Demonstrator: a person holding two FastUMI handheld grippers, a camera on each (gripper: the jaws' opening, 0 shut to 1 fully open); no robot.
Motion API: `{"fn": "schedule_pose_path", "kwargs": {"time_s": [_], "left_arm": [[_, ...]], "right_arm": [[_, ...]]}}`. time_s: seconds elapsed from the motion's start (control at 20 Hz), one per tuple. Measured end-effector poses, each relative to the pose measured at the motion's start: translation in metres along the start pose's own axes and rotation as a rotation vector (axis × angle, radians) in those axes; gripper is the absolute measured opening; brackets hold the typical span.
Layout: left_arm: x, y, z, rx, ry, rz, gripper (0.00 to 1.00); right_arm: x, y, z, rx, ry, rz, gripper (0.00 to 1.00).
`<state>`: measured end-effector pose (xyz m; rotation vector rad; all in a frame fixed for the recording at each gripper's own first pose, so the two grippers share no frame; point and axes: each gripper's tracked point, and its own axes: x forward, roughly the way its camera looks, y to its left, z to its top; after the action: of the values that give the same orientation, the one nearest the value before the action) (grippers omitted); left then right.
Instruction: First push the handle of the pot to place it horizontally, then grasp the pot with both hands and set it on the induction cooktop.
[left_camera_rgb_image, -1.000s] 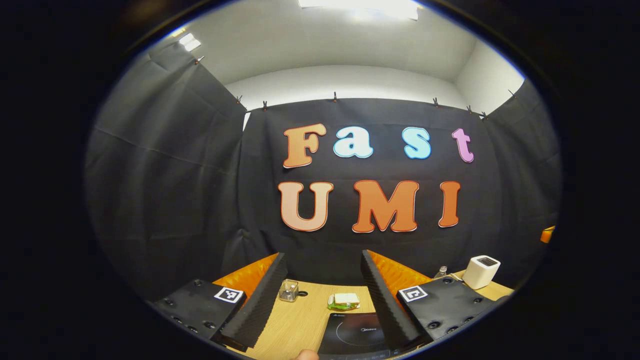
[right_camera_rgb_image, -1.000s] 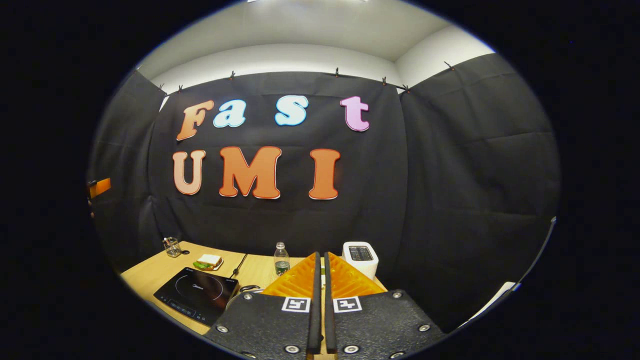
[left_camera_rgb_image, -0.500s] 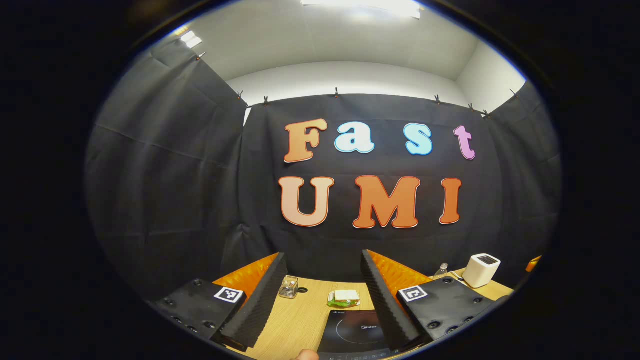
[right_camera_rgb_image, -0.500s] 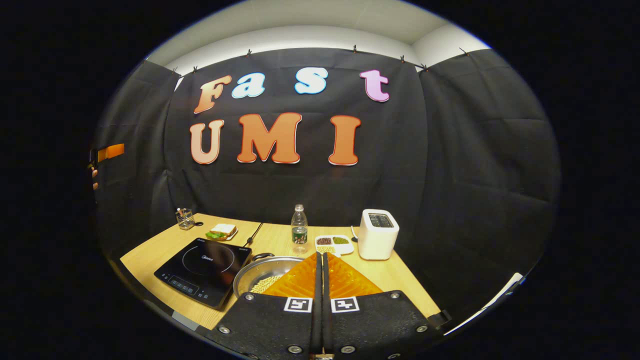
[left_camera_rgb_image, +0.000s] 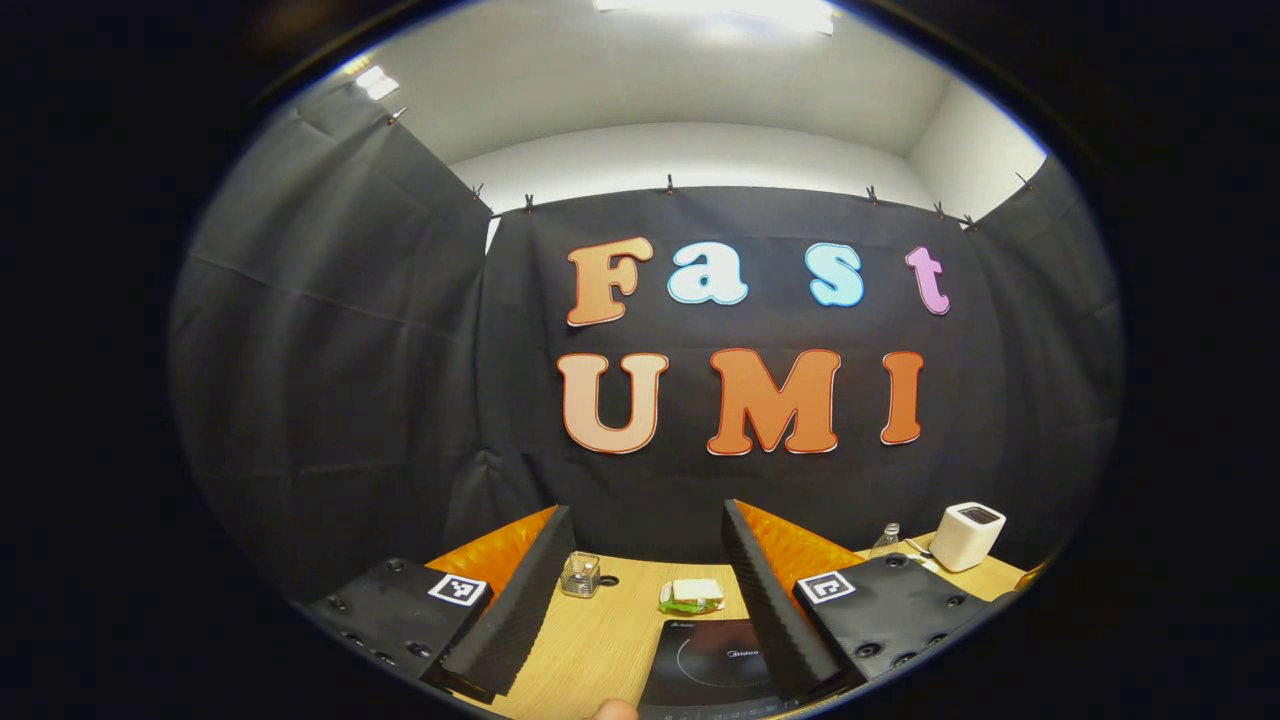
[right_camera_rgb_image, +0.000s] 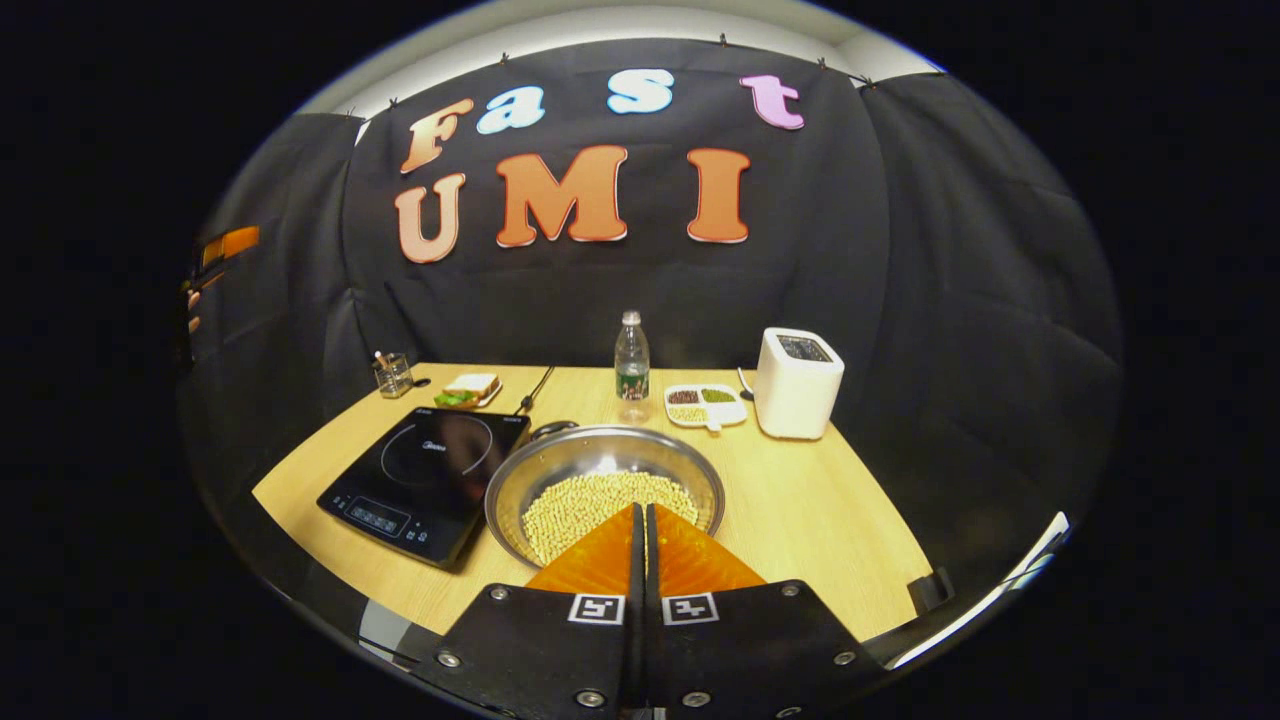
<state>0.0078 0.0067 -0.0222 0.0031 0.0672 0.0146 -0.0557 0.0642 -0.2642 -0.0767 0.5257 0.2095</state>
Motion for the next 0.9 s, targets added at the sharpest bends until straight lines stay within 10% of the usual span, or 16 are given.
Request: {"fn": "schedule_pose_path", "kwargs": {"time_s": [0.9], "left_arm": [[0.003, 0.000, -0.008, 0.004, 0.028, 0.006, 0.99]], "right_arm": [[0.051, 0.011, -0.107, 0.065, 0.274, 0.038, 0.00]]}}
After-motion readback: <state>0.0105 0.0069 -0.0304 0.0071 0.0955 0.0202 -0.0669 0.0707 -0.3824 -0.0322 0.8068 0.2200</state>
